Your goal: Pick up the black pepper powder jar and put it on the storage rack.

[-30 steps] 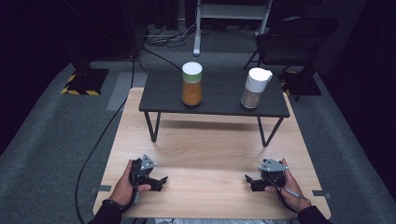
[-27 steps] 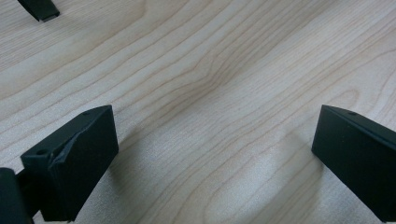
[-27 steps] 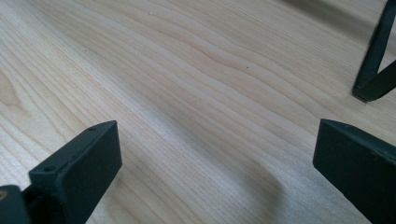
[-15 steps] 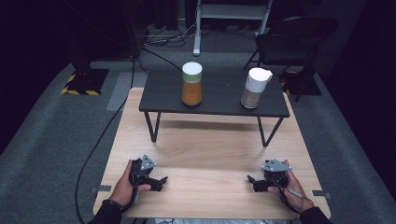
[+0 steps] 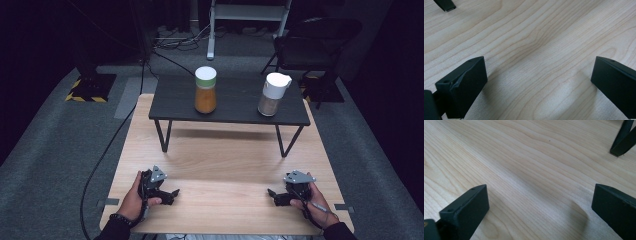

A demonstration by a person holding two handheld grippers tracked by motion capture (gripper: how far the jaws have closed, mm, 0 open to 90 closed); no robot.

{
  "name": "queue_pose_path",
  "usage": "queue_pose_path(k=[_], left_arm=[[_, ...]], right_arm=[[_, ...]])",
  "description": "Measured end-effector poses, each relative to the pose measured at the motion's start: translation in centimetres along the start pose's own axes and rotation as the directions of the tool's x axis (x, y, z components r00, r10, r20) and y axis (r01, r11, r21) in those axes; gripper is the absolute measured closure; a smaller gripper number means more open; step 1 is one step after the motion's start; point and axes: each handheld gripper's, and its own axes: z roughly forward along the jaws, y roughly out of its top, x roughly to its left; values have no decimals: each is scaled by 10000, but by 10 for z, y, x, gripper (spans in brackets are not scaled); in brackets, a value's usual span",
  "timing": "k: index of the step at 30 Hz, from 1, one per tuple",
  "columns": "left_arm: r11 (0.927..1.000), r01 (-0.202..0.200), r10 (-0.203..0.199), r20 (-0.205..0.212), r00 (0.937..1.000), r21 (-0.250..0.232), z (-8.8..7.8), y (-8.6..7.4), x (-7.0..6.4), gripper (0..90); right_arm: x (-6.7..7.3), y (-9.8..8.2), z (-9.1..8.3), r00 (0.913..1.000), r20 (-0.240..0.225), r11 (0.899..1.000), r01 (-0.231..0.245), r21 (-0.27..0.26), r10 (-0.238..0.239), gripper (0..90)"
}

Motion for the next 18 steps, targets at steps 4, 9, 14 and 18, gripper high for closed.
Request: queue_pose_path(k=[4, 9, 14, 18], left_arm=[[10000, 2, -2, 0, 10000, 1, 0, 0, 0, 5], [10000, 3, -3, -1, 10000, -1, 0, 0, 0, 4], [10000, -2, 2, 15, 10000, -2, 0, 0, 0, 5], [10000, -23, 23, 26, 10000, -12, 0, 0, 0, 4]], right_arm=[[-6, 0, 0, 9997, -174, 9998, -154, 110, 156, 4], [-13, 0, -1, 9987, -322, 9990, -389, 215, 396, 4], [-20, -1, -2, 9970, -444, 9975, -626, 315, 640, 4], [-23, -2, -2, 9969, -478, 9977, -610, 311, 624, 4]])
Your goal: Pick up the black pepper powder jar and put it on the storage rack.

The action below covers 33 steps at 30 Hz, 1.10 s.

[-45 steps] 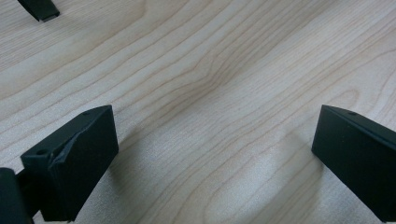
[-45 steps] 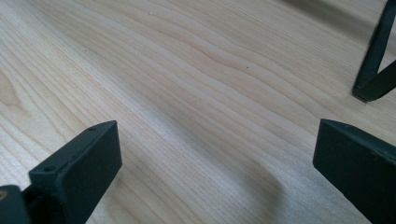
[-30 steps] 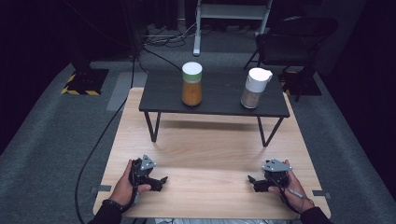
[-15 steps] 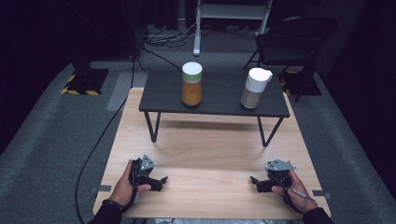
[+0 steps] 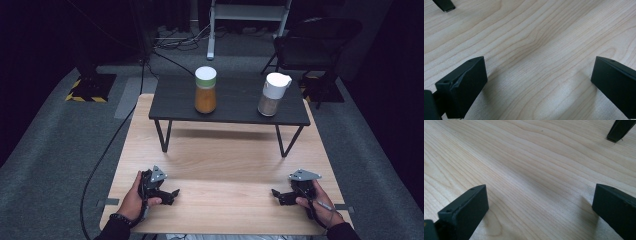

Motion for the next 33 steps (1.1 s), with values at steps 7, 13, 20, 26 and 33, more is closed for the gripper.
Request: queue_pose_path(k=[7, 13, 20, 26, 33], left_arm=[[10000, -38, 38, 20, 10000, -3, 0, 0, 0, 4], [10000, -62, 62, 48, 10000, 1, 1, 1, 1, 4], [10000, -66, 66, 47, 10000, 3, 1, 1, 1, 4], [10000, -67, 67, 49, 10000, 3, 1, 1, 1, 4], [10000, -62, 62, 83, 9999, 18, 2, 2, 1, 4]], right_arm=[[0, 0, 0, 10000, -5, 10000, -4, 3, 4, 3], [-1, 0, 0, 10000, -27, 10000, 23, -1, -23, 3], [-1, 0, 0, 10000, -41, 10000, 52, 1, -52, 3], [-1, 0, 0, 10000, -41, 10000, 51, 1, -51, 3], [-2, 0, 0, 10000, -60, 10000, 66, 3, -66, 2]])
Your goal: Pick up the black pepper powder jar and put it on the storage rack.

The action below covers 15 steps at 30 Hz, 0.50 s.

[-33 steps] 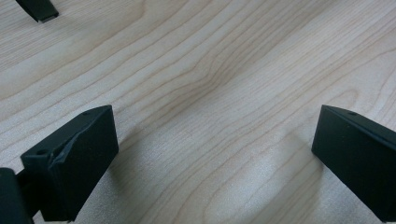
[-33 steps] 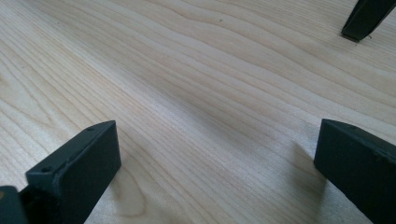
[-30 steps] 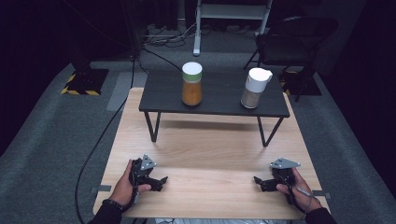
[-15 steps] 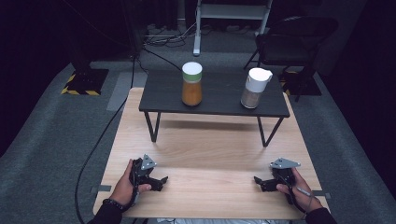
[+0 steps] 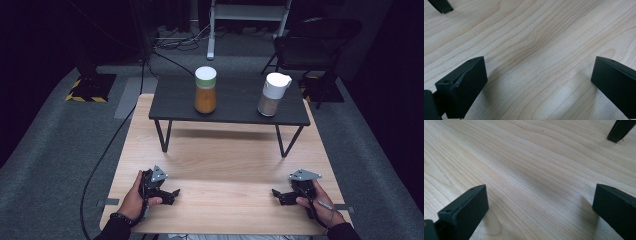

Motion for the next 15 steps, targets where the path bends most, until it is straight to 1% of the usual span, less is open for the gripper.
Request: queue_pose_path(k=[15], left_arm=[[10000, -23, 23, -9, 10000, -20, 0, 0, 0, 5]], right_arm=[[0, 0, 0, 10000, -21, 10000, 1, -1, -1, 2]])
